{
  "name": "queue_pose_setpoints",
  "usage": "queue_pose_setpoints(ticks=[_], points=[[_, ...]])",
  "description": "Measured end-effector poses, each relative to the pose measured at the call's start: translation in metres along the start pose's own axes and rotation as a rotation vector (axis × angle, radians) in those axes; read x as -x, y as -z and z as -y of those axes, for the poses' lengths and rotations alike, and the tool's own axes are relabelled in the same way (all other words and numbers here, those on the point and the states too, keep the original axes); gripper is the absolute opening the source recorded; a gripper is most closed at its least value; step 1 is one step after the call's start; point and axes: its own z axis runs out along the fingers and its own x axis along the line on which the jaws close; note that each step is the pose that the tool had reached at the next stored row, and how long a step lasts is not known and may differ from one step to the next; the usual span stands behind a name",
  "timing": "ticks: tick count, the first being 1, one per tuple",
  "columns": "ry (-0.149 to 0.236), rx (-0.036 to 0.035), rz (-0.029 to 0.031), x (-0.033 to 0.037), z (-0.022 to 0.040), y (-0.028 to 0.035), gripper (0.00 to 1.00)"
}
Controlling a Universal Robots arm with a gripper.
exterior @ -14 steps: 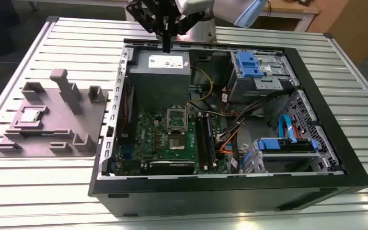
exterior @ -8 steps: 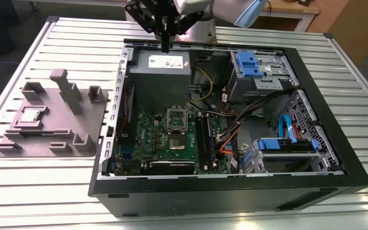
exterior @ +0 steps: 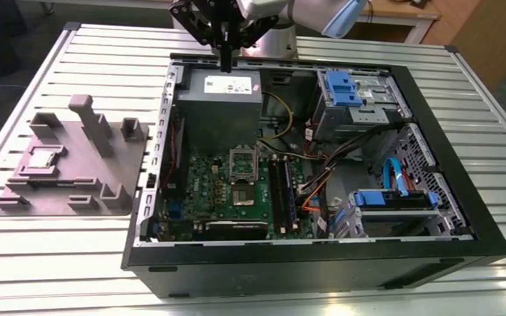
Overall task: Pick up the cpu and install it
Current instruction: 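Reach for the cpu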
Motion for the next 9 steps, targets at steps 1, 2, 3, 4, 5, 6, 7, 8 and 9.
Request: queue_pose_setpoints(ticks=[1, 2, 3, 4, 5, 6, 7, 8, 9], points=[[0.0, 0.0, 0.0, -0.0002, 0.0, 0.0, 0.1], [0.0, 0.0001, 0.0, -0.0007, 0.0001, 0.0, 0.1], [0.0, 0.0, 0.0, -0.0011, 0.0001, 0.0, 0.1], [0.0, 0.0001, 0.0, -0.0014, 0.0001, 0.0, 0.1], [0.0, 0.0, 0.0, -0.0017, 0.0001, 0.0, 0.1], [0.0, 0.0, 0.0, -0.0019, 0.0001, 0.0, 0.1], [0.0, 0.0, 0.0, -0.0024, 0.0002, 0.0, 0.1], [0.0, 0.0, 0.0, -0.0027, 0.0002, 0.0, 0.1], [0.0, 0.0, 0.0001, -0.0028, 0.0002, -0.0001, 0.1]])
